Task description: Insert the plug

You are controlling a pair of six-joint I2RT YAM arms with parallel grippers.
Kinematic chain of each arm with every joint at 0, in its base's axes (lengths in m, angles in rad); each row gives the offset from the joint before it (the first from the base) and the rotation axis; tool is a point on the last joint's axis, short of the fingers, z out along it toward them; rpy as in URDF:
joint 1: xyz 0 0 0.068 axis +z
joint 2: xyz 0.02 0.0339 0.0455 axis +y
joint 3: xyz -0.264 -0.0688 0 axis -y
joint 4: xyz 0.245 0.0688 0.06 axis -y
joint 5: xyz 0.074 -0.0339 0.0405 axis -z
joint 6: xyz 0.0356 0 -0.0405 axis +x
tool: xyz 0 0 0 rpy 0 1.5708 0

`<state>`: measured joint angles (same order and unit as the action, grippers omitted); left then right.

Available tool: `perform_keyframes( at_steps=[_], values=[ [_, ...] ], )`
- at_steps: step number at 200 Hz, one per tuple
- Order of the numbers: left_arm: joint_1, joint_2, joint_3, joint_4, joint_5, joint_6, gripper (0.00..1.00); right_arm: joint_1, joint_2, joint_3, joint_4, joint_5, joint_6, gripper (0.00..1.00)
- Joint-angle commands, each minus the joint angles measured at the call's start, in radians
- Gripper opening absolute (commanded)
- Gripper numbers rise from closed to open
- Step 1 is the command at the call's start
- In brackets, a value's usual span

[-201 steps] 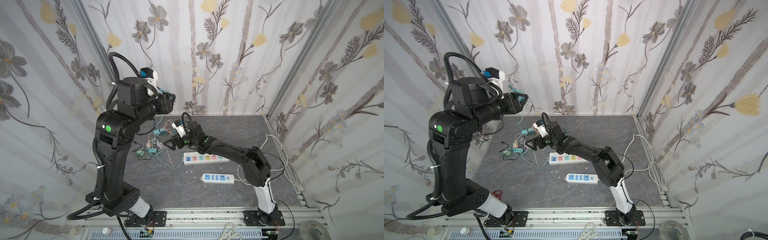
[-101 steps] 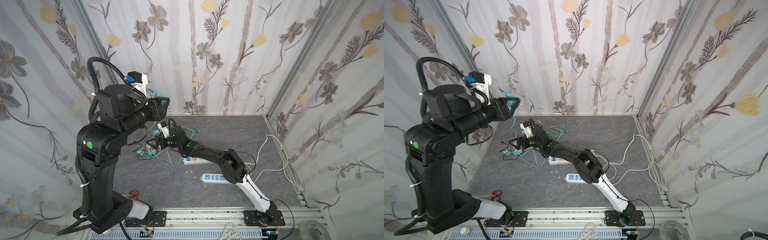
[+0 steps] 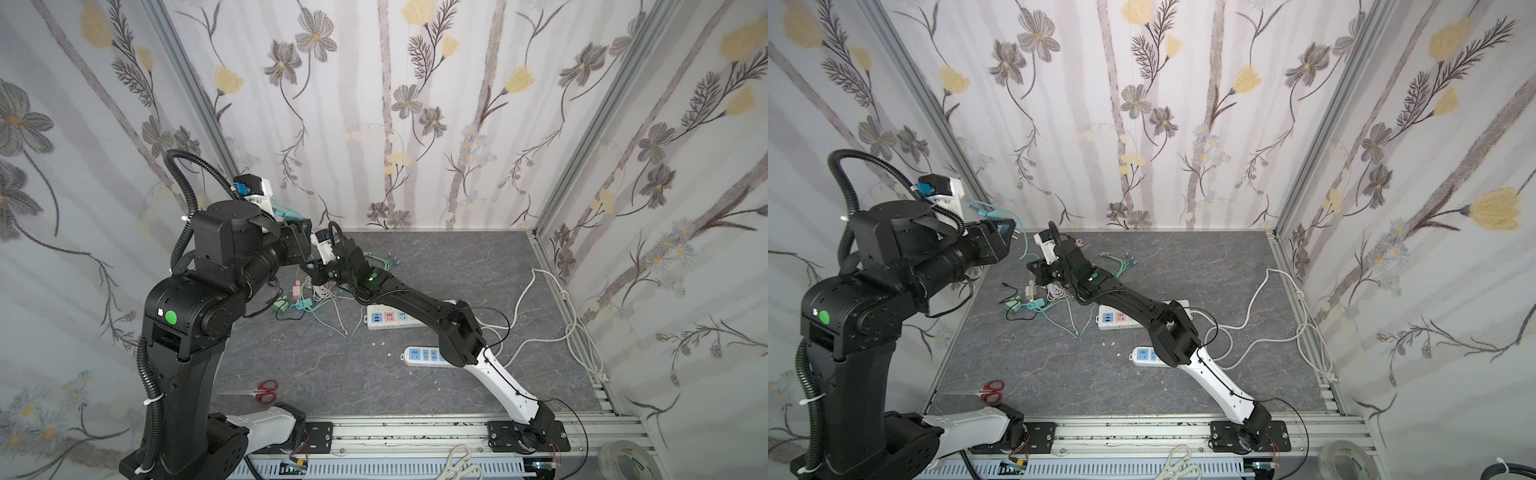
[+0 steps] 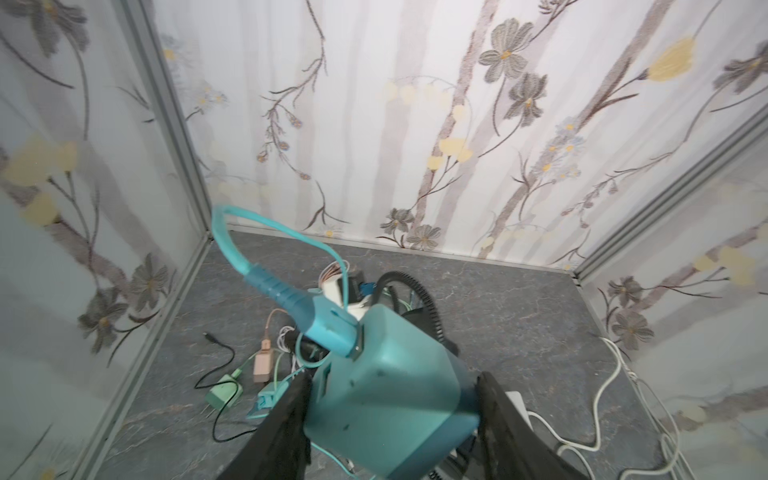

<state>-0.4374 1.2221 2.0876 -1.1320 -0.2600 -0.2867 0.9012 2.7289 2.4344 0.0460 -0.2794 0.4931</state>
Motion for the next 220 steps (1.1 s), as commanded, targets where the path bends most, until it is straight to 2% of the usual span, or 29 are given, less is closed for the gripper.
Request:
perform_keyframes(
  at_steps=[1, 18, 41, 64, 98, 114, 133, 156, 185, 220],
  values=[
    [0.004, -0.020, -0.019, 0.032, -0.180, 0.010, 0.25, -0.057, -0.381, -0.003, -0.005, 0.022, -0.018, 0.00],
    [0.005, -0.030, -0.033, 0.039, -0.190, 0.024, 0.25, -0.073, -0.458, -0.003, -0.030, 0.001, -0.060, 0.00],
    [0.005, -0.035, -0.066, 0.049, -0.140, 0.029, 0.25, -0.083, -0.529, -0.005, -0.102, 0.028, -0.147, 0.00],
    [0.005, -0.038, -0.108, 0.065, -0.077, 0.023, 0.25, -0.114, -0.580, -0.009, -0.140, 0.066, -0.169, 0.00],
    [0.005, -0.018, -0.136, 0.095, 0.026, 0.022, 0.25, -0.208, -0.648, 0.062, -0.119, 0.028, -0.171, 0.00],
    [0.005, -0.016, -0.155, 0.132, 0.091, 0.019, 0.25, -0.218, -0.686, 0.058, -0.148, 0.036, -0.225, 0.00],
    [0.005, -0.012, -0.180, 0.173, 0.178, 0.013, 0.25, -0.220, -0.744, -0.053, -0.161, 0.079, -0.288, 0.00],
    [0.006, 0.014, -0.200, 0.187, 0.236, 0.001, 0.25, -0.246, -0.800, -0.246, -0.111, 0.118, -0.285, 0.00],
    [0.006, 0.034, -0.204, 0.183, 0.265, -0.006, 0.25, -0.288, -0.806, -0.265, -0.164, 0.089, -0.260, 0.00],
    [0.006, 0.057, -0.229, 0.214, 0.325, -0.001, 0.25, -0.307, -0.838, -0.266, -0.163, 0.097, -0.303, 0.00]
  ],
)
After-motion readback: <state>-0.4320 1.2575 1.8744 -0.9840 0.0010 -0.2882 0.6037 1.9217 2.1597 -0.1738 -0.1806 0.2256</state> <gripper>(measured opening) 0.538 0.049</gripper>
